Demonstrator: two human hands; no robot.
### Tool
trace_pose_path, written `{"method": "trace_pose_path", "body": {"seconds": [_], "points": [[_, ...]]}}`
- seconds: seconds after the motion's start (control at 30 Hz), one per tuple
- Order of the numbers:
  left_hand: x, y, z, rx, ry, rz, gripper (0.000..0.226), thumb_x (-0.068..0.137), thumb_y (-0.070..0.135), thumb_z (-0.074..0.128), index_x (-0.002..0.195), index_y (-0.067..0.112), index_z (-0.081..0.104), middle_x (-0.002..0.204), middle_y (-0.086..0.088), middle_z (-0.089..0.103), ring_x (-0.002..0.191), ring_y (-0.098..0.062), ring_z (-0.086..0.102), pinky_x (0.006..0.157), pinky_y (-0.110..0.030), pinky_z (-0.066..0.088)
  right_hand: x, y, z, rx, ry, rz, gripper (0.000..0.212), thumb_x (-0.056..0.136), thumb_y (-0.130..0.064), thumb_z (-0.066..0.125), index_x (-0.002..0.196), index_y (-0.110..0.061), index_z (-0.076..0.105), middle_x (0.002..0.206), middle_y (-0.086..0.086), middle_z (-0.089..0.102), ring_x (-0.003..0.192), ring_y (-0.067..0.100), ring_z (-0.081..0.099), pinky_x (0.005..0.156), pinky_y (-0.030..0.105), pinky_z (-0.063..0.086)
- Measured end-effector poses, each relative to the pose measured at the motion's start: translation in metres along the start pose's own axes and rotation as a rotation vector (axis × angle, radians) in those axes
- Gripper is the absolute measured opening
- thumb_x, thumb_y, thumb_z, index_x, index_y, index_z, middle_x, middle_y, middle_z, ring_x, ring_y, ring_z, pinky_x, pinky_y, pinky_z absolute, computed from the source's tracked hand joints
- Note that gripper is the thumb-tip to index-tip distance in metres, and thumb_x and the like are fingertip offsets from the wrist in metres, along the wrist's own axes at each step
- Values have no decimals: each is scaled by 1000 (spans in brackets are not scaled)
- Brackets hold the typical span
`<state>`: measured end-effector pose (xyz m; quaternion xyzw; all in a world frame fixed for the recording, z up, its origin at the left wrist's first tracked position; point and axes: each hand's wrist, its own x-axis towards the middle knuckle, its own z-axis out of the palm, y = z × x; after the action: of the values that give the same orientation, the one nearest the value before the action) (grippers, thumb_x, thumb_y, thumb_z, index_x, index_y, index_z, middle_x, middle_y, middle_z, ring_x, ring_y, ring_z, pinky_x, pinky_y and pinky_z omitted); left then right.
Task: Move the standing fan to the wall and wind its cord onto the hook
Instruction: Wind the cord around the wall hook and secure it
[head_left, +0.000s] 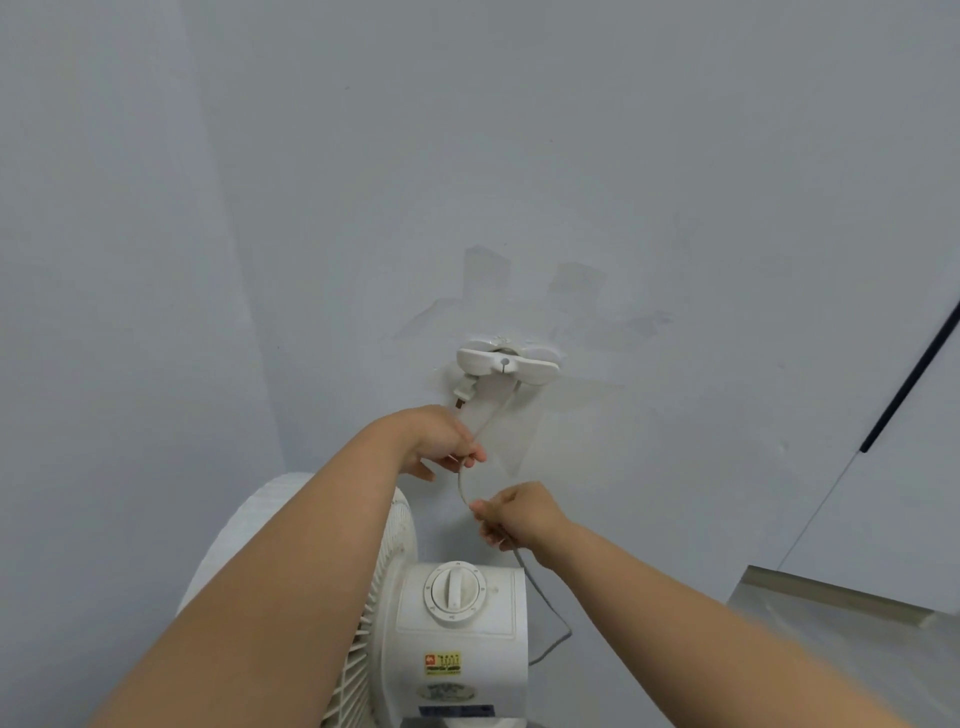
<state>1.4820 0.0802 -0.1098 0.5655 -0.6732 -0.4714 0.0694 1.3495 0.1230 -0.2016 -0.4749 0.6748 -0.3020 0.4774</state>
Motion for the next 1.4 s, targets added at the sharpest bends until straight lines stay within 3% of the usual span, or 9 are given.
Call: {"method": "trace_pose_path", "body": {"seconds": [0.13,0.2,0.4,0.53,0.6,0.7,0.83,1.07,1.4], "points": [[6,-1,-4,0,139,-69,30,98,21,39,72,17,54,70,2,54,64,-9,51,65,-24,38,-4,-13,-12,-223,329,-214,35,86,-21,60,61,3,59,65,21,62,57,17,50,60,29,44],[10,-1,-5,-28,194,-114,34,99,25,39,68,15,48,66,0,49,59,-11,47,61,-24,37,-14,-27,-21,-274,501,-328,33,86,-20,56,62,3,54,58,15,55,56,18,45,57,30,40],[22,-10,-8,149,524,-49,33,89,37,55,78,7,63,70,-9,68,59,-22,60,74,-32,54,-36,-63,-39,-347,801,-756,8,87,-13,54,83,-10,61,74,-1,58,71,17,52,63,31,42],[19,-6,-7,191,587,-45,31,90,37,53,80,9,63,67,-6,67,49,-17,56,69,-28,50,-29,-58,-43,-608,941,-1080,27,74,2,50,94,-5,66,82,9,56,73,27,54,53,34,45],[20,-4,-8,170,621,-44,28,90,33,54,81,9,64,68,-6,66,53,-19,60,68,-27,50,-28,-60,-40,-749,943,-1180,43,66,10,42,95,-7,69,86,11,53,75,27,47,55,33,46],[19,-4,-11,107,677,-25,27,88,33,57,89,7,67,84,-11,70,79,-29,68,75,-33,55,-26,-70,-36,-974,903,-1176,60,62,0,27,104,-15,68,114,9,43,98,25,41,79,37,39],[18,-6,-15,37,760,12,28,88,32,58,79,6,64,84,-9,67,81,-30,62,66,-31,45,-24,-79,-39,-976,765,-1113,60,63,-5,26,111,-12,61,125,17,52,113,28,37,93,38,29],[15,-1,-17,-128,864,154,43,92,27,54,54,13,40,58,-4,47,67,-33,52,57,-30,35,-28,-75,-44,-832,705,-1037,62,61,0,36,119,1,56,116,14,57,104,22,38,87,38,43],[-1,11,-20,-669,741,438,26,91,18,56,66,17,63,60,2,56,59,-9,55,61,-20,42,-31,-84,-49,-748,675,-1084,49,58,4,45,102,-2,66,94,9,60,88,22,48,74,30,41]]}}
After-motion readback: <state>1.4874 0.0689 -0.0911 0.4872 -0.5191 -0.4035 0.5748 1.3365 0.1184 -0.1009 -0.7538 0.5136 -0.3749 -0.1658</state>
